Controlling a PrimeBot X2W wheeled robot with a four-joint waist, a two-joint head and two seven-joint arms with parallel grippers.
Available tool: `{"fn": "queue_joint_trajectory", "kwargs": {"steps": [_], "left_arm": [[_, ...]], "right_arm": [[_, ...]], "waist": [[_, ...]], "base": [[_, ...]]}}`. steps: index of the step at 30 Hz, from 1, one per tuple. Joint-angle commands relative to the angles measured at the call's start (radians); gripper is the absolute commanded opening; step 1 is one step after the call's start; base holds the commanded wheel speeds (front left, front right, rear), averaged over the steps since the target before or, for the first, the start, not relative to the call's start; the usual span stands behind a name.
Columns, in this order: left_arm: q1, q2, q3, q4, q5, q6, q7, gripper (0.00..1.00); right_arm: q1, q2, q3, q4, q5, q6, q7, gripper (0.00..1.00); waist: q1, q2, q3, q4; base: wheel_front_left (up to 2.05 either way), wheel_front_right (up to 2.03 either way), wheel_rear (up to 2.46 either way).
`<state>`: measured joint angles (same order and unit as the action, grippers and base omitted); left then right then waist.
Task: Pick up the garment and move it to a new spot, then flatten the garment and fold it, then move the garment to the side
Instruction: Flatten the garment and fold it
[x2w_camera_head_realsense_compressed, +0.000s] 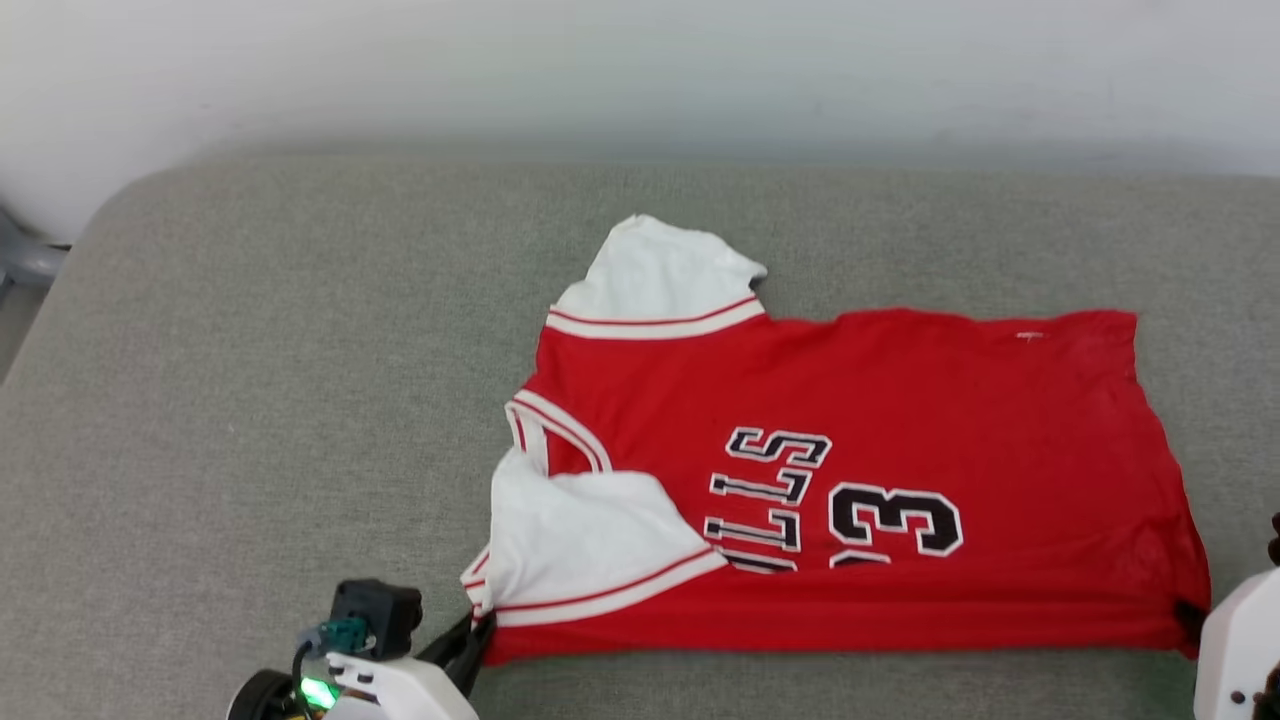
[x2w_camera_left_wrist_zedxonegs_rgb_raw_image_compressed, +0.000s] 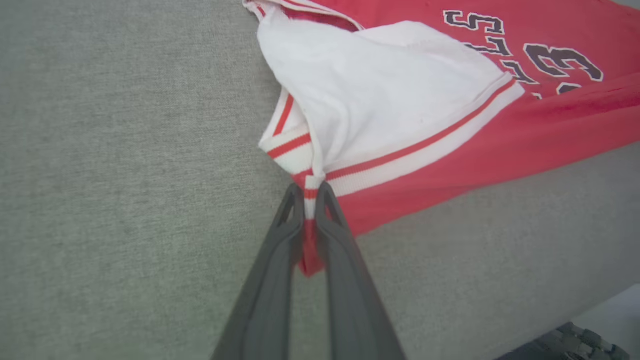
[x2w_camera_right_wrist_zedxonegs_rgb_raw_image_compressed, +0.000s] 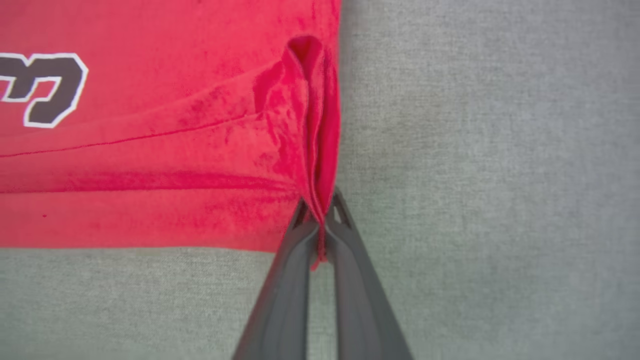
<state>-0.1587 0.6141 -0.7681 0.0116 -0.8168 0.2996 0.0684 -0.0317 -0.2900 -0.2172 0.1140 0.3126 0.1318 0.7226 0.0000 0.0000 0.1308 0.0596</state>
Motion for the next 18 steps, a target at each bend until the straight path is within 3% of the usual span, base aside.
{"fn": "queue_joint_trajectory", "kwargs": {"steps": [1,9,18], "left_arm": [[0.02,0.012,-0.001,0.0,-0.005,0.002,0.004,0.0],[0.108,0.036,-0.018,-0.026,-0.039,0.018,0.02,0.0],[0.126,0.013,-0.034,-0.012,-0.056,0.005,0.025,0.0]], "right_arm": [[0.028,-0.014,-0.013,-0.018,0.006,-0.002,0.017,0.0],[0.135,-0.011,-0.054,-0.128,-0.001,-0.002,0.119,0.0],[0.174,0.039,-0.074,-0.141,-0.005,-0.002,0.142,0.0]], "waist": [[0.0,0.0,-0.024,-0.008],[0.0,0.0,-0.064,-0.022],[0.0,0.0,-0.057,-0.028]], "base": [[0.0,0.0,0.0],[0.0,0.0,0.0],[0.0,0.0,0.0]]}}
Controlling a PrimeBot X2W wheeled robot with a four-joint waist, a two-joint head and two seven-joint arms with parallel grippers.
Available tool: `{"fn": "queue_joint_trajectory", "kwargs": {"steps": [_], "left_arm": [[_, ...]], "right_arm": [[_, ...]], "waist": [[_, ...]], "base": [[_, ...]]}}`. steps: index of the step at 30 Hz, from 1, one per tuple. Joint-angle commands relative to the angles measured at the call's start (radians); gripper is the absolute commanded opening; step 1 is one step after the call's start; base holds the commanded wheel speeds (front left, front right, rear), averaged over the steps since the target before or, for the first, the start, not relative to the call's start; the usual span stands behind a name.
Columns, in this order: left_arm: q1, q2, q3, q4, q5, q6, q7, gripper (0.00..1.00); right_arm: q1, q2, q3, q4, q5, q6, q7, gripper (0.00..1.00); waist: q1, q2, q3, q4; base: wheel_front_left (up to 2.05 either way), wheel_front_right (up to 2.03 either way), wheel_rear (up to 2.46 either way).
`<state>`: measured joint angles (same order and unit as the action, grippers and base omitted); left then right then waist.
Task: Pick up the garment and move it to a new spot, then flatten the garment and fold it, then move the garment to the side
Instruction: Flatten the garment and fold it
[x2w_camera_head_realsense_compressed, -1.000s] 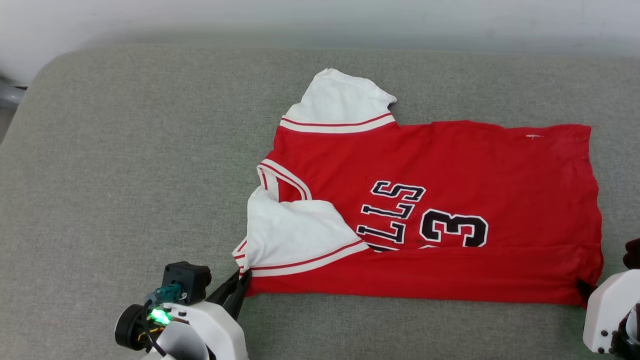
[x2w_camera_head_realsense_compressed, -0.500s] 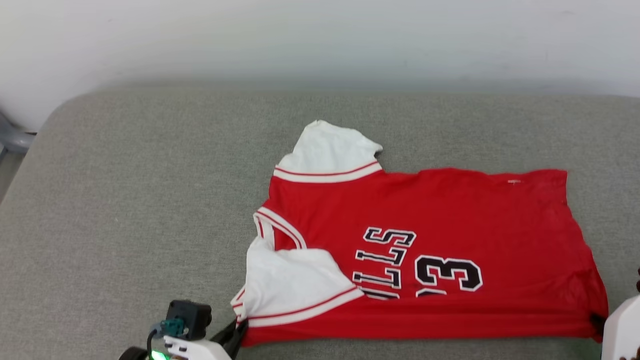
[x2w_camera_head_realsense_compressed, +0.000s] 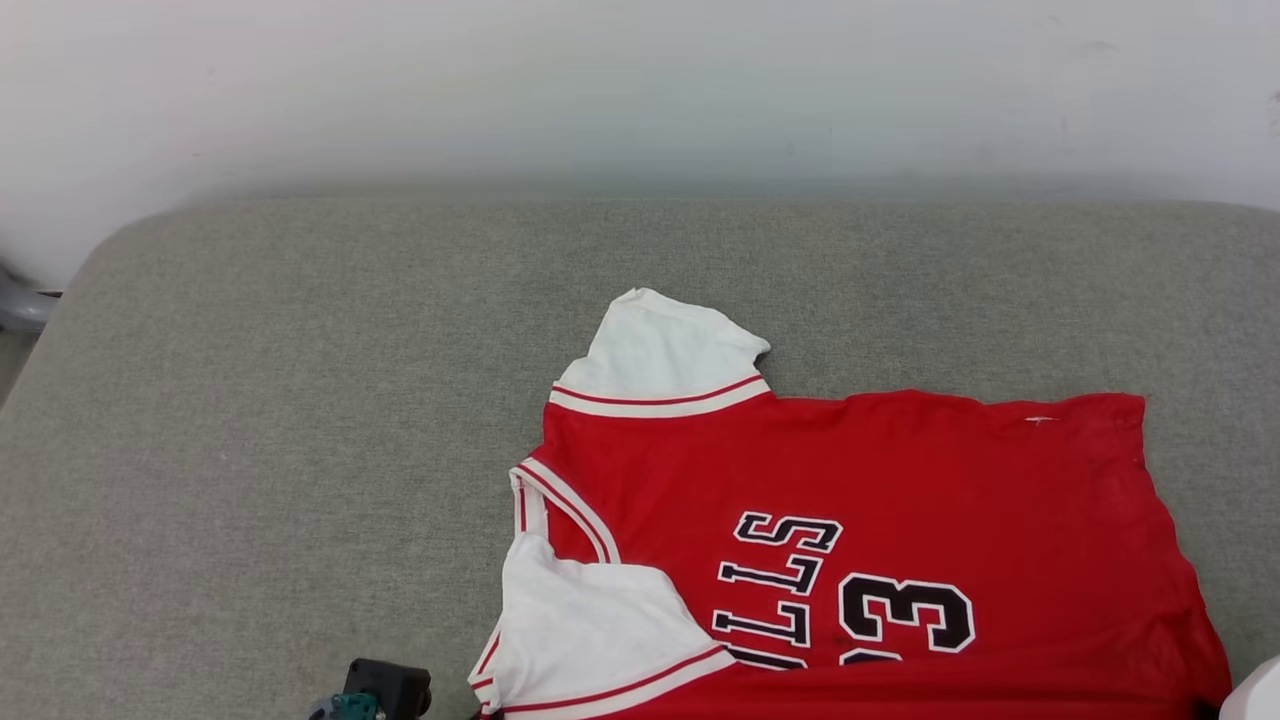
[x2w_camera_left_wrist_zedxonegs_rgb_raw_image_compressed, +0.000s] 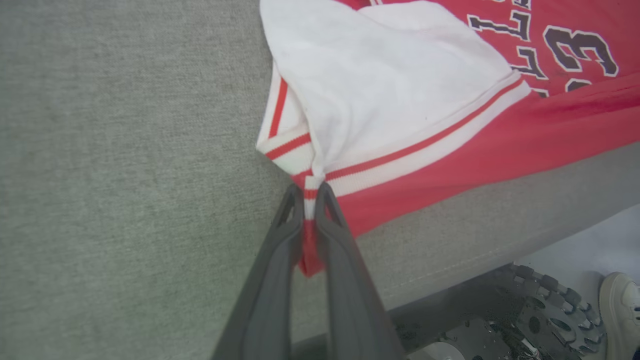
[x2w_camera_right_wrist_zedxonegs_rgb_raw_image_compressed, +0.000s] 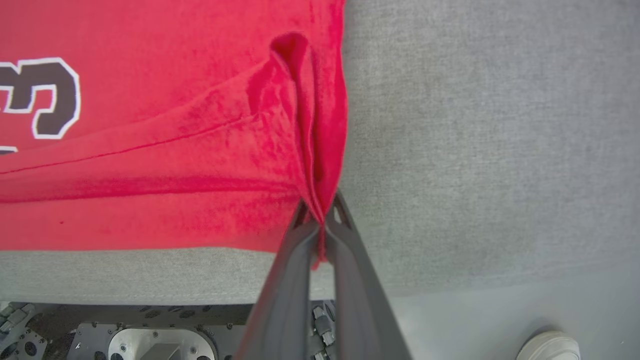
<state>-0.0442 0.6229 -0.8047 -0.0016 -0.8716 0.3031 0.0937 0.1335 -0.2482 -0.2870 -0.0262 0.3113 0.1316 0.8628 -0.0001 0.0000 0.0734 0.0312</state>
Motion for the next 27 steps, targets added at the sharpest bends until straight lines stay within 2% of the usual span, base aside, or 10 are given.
{"fn": "queue_joint_trajectory", "kwargs": {"steps": [1,6,7,8,9,10,15,20,22,27], "left_arm": [[0.009,0.002,0.004,0.007,-0.001,0.0,-0.004,0.0],[-0.012,-0.012,-0.009,0.051,0.002,-0.017,0.002,0.0],[-0.013,-0.016,-0.009,0.057,-0.001,-0.017,0.0,0.11],[-0.015,-0.019,-0.01,0.065,-0.001,-0.019,-0.002,0.46],[-0.019,-0.021,-0.012,0.072,0.003,-0.018,-0.005,1.0],[-0.022,-0.024,-0.013,0.078,0.004,-0.019,-0.008,1.0],[-0.037,-0.042,0.003,0.092,0.018,-0.02,-0.057,1.0],[-0.072,-0.053,0.052,0.08,0.051,-0.018,-0.179,1.0],[-0.083,-0.054,0.076,0.075,0.065,-0.016,-0.238,1.0],[-0.109,-0.068,0.134,0.039,0.117,-0.014,-0.341,1.0]], "right_arm": [[0.009,0.002,-0.009,0.007,-0.007,-0.002,-0.005,0.0],[-0.002,-0.004,-0.005,0.072,-0.002,-0.002,-0.046,0.0],[-0.007,-0.002,-0.002,0.081,0.001,-0.002,-0.052,0.0],[-0.01,-0.001,0.003,0.089,0.004,-0.002,-0.057,0.0],[-0.013,-0.004,0.008,0.095,0.006,-0.002,-0.065,0.6],[-0.019,-0.007,0.01,0.1,0.005,-0.002,-0.077,1.0],[-0.041,-0.022,0.026,0.1,-0.001,-0.002,-0.137,1.0],[-0.074,-0.046,0.053,0.021,0.006,-0.002,-0.234,1.0],[-0.088,-0.064,0.077,-0.024,0.003,-0.002,-0.29,1.0],[-0.12,-0.063,0.113,-0.111,0.002,-0.002,-0.47,1.0]], "waist": [[0.0001,0.0,0.002,0.0],[0.0001,0.0,0.011,0.004],[0.0001,0.0,0.012,0.005],[0.0001,0.0,0.013,0.006],[0.0001,0.0,0.013,0.007],[0.0001,0.0,0.012,0.008],[0.0001,0.0,-0.011,0.008],[0.0001,0.0,-0.036,0.007],[0.0001,0.0,-0.048,0.005],[0.0001,0.0,-0.068,-0.002]], "base": [[0.0,0.0,0.0],[0.0,0.0,0.0],[0.0,0.0,0.0],[0.0,0.0,0.0],[0.0,0.0,0.0],[0.0,0.0,0.0],[0.0,0.0,0.0],[0.0,0.0,0.0],[0.0,0.0,0.0],[0.0,0.0,0.0]]}}
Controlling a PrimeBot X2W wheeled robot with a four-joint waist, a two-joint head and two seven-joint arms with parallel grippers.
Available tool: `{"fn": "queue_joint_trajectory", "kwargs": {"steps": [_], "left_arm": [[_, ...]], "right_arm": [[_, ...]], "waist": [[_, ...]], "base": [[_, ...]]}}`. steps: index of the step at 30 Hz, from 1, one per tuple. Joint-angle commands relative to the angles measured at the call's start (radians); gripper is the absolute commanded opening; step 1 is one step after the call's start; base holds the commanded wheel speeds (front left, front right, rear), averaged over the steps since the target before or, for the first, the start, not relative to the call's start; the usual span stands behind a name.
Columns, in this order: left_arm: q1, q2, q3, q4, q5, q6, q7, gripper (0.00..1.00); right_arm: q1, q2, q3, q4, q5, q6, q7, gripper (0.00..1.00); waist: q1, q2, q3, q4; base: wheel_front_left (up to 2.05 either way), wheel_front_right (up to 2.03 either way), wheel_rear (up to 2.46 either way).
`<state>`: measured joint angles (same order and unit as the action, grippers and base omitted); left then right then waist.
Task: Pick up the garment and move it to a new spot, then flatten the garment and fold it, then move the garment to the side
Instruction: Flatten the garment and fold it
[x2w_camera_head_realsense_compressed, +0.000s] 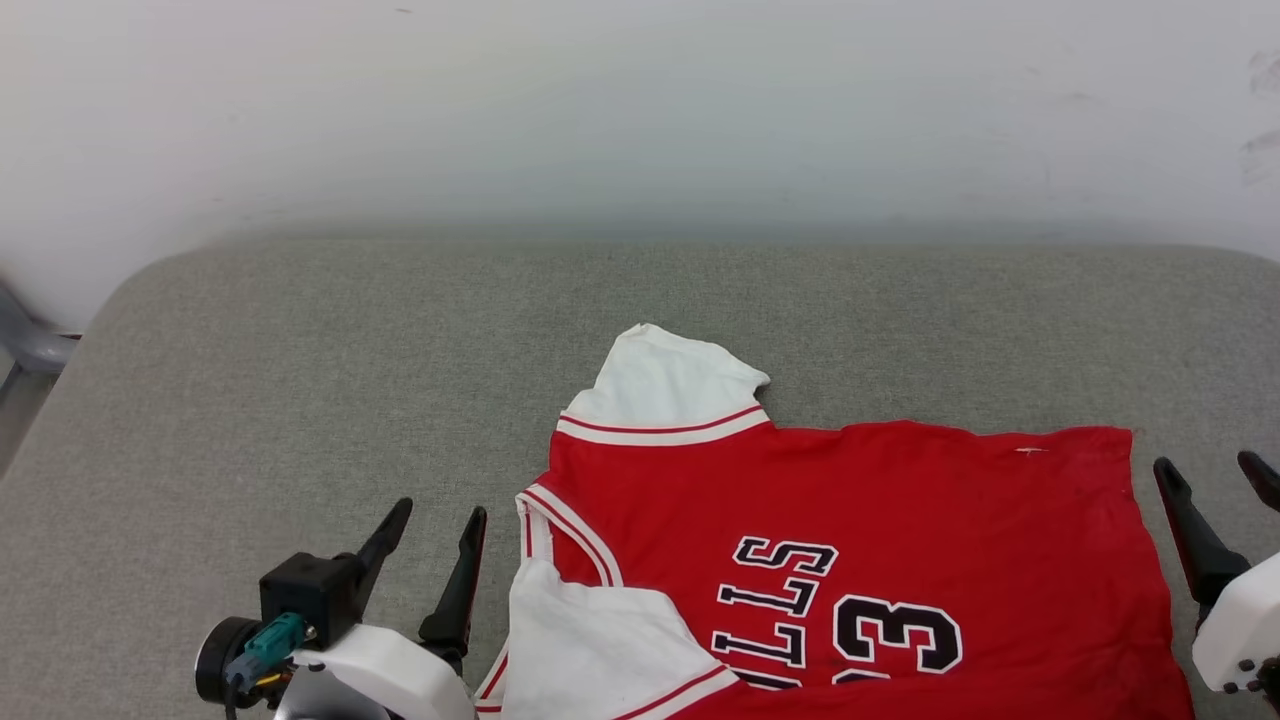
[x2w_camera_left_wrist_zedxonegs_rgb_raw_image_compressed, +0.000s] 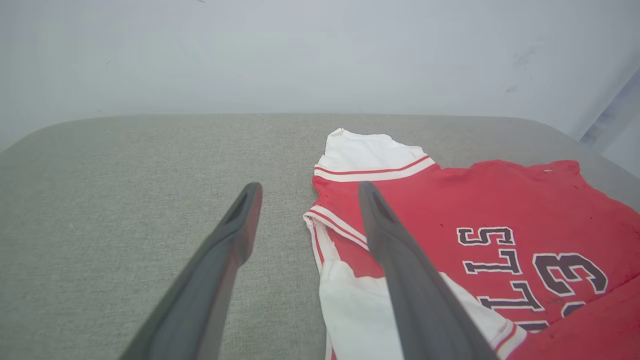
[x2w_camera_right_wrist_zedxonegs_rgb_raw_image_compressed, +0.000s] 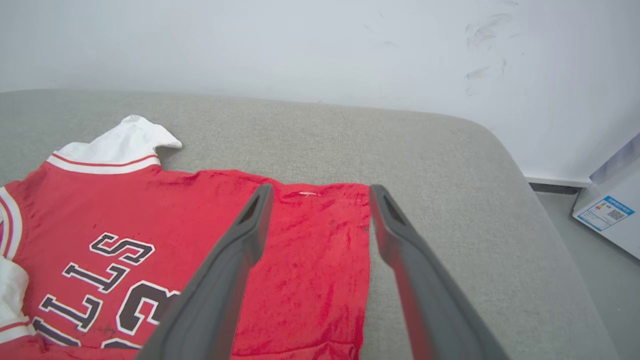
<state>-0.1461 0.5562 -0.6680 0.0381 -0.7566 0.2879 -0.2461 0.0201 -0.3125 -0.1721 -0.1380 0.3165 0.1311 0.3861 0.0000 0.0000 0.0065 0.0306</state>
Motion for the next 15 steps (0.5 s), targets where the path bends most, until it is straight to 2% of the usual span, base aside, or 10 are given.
{"fn": "queue_joint_trajectory", "kwargs": {"steps": [1,7,11,15], "left_arm": [[-0.006,-0.009,0.013,-0.009,0.014,-0.002,-0.009,1.0],[0.046,-0.091,0.16,-0.095,0.141,-0.03,-0.019,1.0],[0.099,-0.163,0.256,-0.127,0.227,-0.079,-0.019,1.0],[0.133,-0.216,0.311,-0.109,0.295,-0.142,-0.019,1.0]], "right_arm": [[-0.008,0.003,0.009,-0.012,-0.008,-0.001,-0.029,1.0],[0.021,0.055,0.042,-0.049,-0.041,-0.001,-0.243,1.0],[0.042,0.096,0.049,-0.044,-0.057,-0.001,-0.344,1.0],[0.046,0.121,0.05,-0.02,-0.063,-0.001,-0.399,1.0]], "waist": [[0.0,0.0,-0.004,-0.002],[0.0,0.0,-0.001,-0.009],[0.0,0.0,0.009,-0.013],[0.0,0.0,0.017,-0.018]], "base": [[0.0,0.0,0.0],[0.0,0.0,0.0],[0.0,0.0,0.0],[0.0,0.0,0.0]]}}
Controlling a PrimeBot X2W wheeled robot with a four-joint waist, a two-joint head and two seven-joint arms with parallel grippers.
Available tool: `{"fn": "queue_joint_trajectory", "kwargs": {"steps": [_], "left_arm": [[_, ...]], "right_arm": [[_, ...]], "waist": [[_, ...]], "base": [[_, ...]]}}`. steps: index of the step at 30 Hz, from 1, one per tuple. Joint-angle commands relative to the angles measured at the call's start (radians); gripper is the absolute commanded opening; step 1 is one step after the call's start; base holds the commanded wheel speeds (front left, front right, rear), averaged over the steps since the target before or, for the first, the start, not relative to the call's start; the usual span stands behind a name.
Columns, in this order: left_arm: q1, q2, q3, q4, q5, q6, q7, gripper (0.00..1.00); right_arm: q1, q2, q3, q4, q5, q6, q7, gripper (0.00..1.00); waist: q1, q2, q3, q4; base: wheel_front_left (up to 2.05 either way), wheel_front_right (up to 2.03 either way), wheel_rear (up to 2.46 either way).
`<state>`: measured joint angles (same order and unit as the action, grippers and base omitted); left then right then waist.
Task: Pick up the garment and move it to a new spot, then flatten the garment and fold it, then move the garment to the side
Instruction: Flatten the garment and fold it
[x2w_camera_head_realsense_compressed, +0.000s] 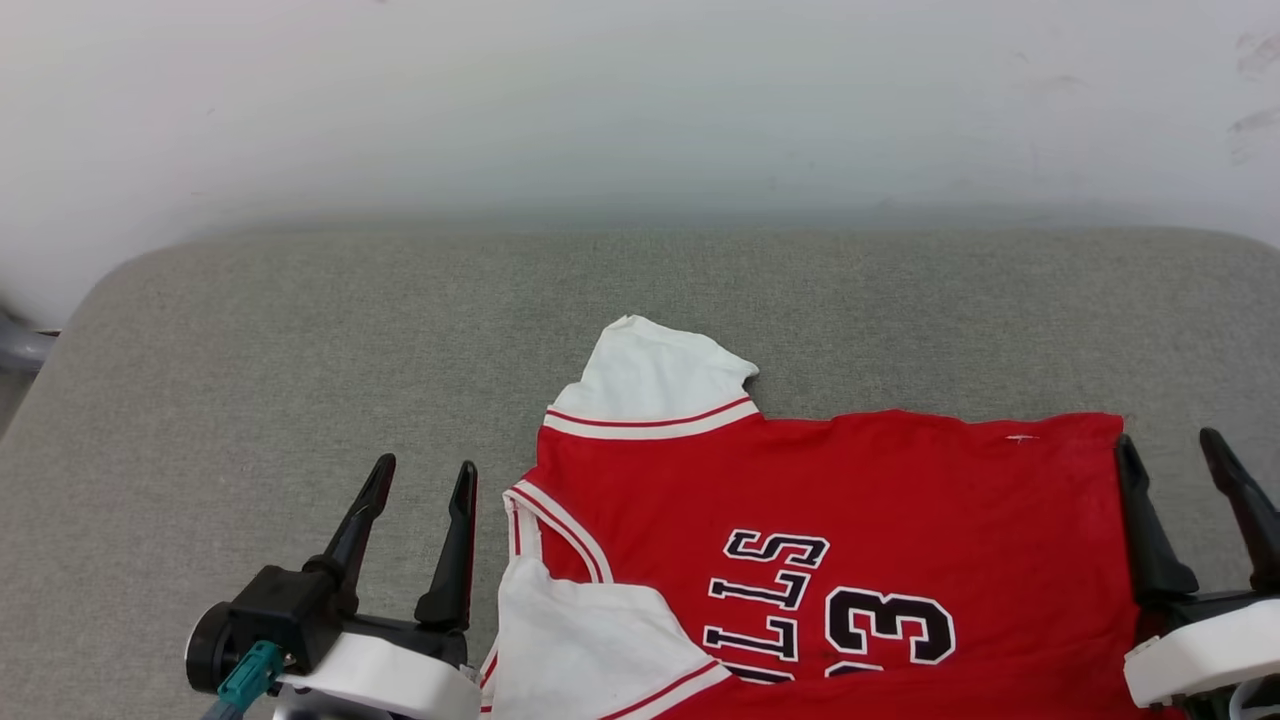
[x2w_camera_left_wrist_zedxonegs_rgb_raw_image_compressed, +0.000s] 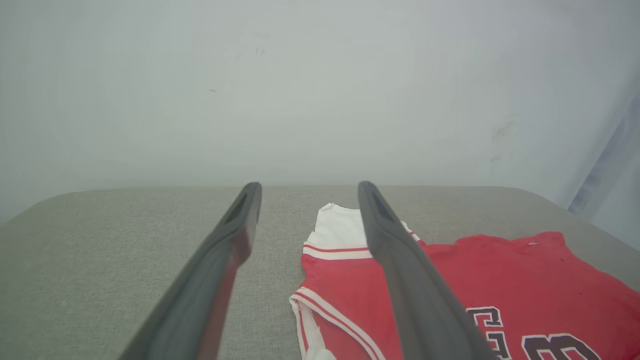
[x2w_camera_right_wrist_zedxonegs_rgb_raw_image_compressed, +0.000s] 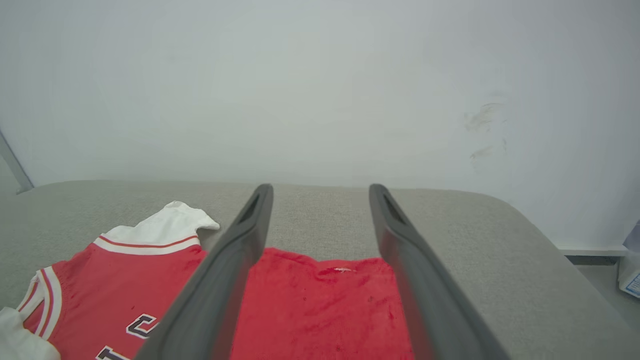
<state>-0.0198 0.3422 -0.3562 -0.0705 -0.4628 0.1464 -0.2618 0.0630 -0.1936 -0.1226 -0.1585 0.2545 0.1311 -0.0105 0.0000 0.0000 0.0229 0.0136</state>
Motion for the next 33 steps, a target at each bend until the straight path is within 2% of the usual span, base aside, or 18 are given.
{"fn": "queue_joint_trajectory", "kwargs": {"steps": [1,5,8,13,18,24,27,30,33], "left_arm": [[0.012,-0.013,0.012,0.004,0.014,-0.016,-0.004,1.0],[0.006,-0.051,0.06,0.023,0.053,-0.071,-0.003,1.0],[-0.024,-0.058,0.074,0.045,0.078,-0.117,-0.003,1.0],[-0.13,-0.025,0.044,0.122,0.104,-0.192,0.021,1.0],[-0.326,0.027,-0.014,0.185,0.086,-0.255,0.187,1.0],[-0.606,0.101,-0.125,0.267,-0.013,-0.276,0.412,1.0],[-0.738,0.164,-0.21,0.311,-0.087,-0.276,0.533,1.0],[-0.842,0.206,-0.286,0.356,-0.158,-0.277,0.622,1.0],[-0.895,0.228,-0.319,0.398,-0.203,-0.277,0.683,1.0]], "right_arm": [[0.003,0.004,0.003,0.006,-0.004,-0.001,-0.01,1.0],[-0.018,0.009,0.013,0.023,0.004,-0.001,-0.019,1.0],[-0.033,0.003,0.022,0.028,0.01,-0.001,-0.019,1.0],[-0.062,-0.009,0.035,0.022,0.02,-0.001,-0.01,1.0],[-0.095,-0.011,0.044,0.007,0.021,-0.001,-0.005,1.0],[-0.149,0.003,0.066,-0.007,0.016,-0.001,-0.019,1.0],[-0.174,0.018,0.077,-0.001,0.022,-0.001,-0.027,1.0],[-0.189,0.024,0.08,0.023,0.017,-0.001,-0.039,1.0],[-0.2,0.029,0.09,0.037,0.022,-0.001,-0.053,1.0]], "waist": [[0.0,0.0,0.003,-0.002],[0.0,0.0,0.02,-0.013],[0.0,0.0,0.042,-0.028],[0.0,0.0,0.096,-0.066],[0.0,0.0,0.178,-0.112],[0.0,0.0,0.281,-0.175],[0.0,0.0,0.325,-0.204],[0.0,0.0,0.359,-0.226],[0.0,0.0,0.378,-0.238]], "base": [[0.0,0.0,0.0],[0.0,0.0,0.0],[0.0,0.0,0.0],[0.0,0.0,0.0],[0.0,0.0,0.0],[0.0,0.0,0.0],[0.0,0.0,0.0],[0.0,0.0,0.0],[0.0,0.0,0.0]]}}
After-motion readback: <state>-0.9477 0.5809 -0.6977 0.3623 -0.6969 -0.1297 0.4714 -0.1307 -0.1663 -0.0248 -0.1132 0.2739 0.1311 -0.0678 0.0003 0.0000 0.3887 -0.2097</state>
